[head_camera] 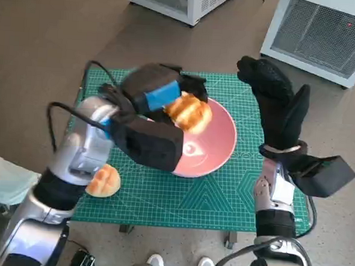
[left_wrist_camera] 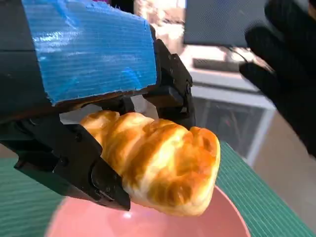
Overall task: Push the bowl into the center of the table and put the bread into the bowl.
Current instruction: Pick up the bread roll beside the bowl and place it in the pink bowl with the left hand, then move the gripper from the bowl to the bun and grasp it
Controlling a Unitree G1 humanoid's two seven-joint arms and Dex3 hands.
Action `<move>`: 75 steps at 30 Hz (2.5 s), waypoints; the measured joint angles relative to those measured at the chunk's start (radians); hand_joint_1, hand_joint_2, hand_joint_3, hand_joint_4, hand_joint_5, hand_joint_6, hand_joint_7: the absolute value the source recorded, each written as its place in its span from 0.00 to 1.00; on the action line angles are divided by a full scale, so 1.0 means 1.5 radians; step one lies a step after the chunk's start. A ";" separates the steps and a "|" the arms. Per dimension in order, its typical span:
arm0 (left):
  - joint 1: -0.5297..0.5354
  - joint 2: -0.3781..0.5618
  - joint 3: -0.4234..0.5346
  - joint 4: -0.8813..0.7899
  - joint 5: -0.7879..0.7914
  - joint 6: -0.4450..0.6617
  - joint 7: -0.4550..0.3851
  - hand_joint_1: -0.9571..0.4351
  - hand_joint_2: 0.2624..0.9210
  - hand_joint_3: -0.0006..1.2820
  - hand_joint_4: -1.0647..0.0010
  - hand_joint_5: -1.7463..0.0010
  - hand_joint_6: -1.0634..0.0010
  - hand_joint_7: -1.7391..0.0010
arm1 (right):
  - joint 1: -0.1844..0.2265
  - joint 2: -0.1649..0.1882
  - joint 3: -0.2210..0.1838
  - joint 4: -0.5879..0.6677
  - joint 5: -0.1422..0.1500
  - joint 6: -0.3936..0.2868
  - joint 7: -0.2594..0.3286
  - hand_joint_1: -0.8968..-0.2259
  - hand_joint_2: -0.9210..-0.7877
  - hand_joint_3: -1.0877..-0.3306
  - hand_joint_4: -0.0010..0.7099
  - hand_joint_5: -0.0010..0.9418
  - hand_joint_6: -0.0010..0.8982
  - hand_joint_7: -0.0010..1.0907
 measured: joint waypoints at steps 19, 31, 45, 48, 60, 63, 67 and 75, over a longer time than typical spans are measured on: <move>0.017 0.003 0.013 -0.049 -0.069 0.085 -0.167 0.54 0.78 0.00 0.86 1.00 0.78 1.00 | 0.020 0.000 0.002 -0.033 -0.002 0.007 -0.013 0.31 0.00 0.53 0.37 0.00 0.17 0.36; 0.068 0.066 0.076 -0.188 -0.110 0.124 -0.211 0.54 0.77 0.00 0.89 1.00 0.79 1.00 | 0.026 0.001 0.003 -0.037 -0.005 0.008 -0.021 0.31 0.00 0.53 0.37 0.00 0.17 0.36; 0.145 0.191 0.190 -0.318 -0.183 0.149 -0.268 0.56 0.75 0.00 0.89 1.00 0.79 1.00 | 0.027 0.004 0.008 -0.037 -0.006 0.008 -0.029 0.31 0.00 0.52 0.37 0.00 0.17 0.36; 0.165 0.223 0.209 -0.332 -0.189 0.156 -0.279 0.56 0.75 0.00 0.88 1.00 0.79 1.00 | 0.028 0.004 0.009 -0.037 -0.007 0.008 -0.030 0.31 0.00 0.52 0.37 0.00 0.17 0.36; 0.236 0.329 0.225 -0.389 -0.178 0.224 -0.332 0.54 0.74 0.00 0.89 1.00 0.78 1.00 | 0.027 0.007 0.013 -0.036 -0.005 0.010 -0.033 0.31 0.00 0.52 0.37 0.00 0.19 0.37; 0.255 0.344 0.224 -0.401 -0.170 0.238 -0.339 0.54 0.74 0.00 0.89 1.00 0.78 1.00 | 0.026 0.007 0.014 -0.034 -0.005 0.013 -0.033 0.31 0.00 0.52 0.37 0.00 0.19 0.37; 0.284 0.358 0.220 -0.414 -0.163 0.248 -0.344 0.54 0.74 0.00 0.89 1.00 0.78 1.00 | 0.025 0.007 0.014 -0.031 -0.004 0.014 -0.033 0.31 0.00 0.52 0.37 0.00 0.19 0.37; 0.323 0.360 0.203 -0.415 -0.161 0.250 -0.346 0.55 0.74 0.00 0.88 1.00 0.79 1.00 | 0.020 0.008 0.013 -0.026 0.000 0.018 -0.025 0.31 0.00 0.52 0.37 0.00 0.19 0.37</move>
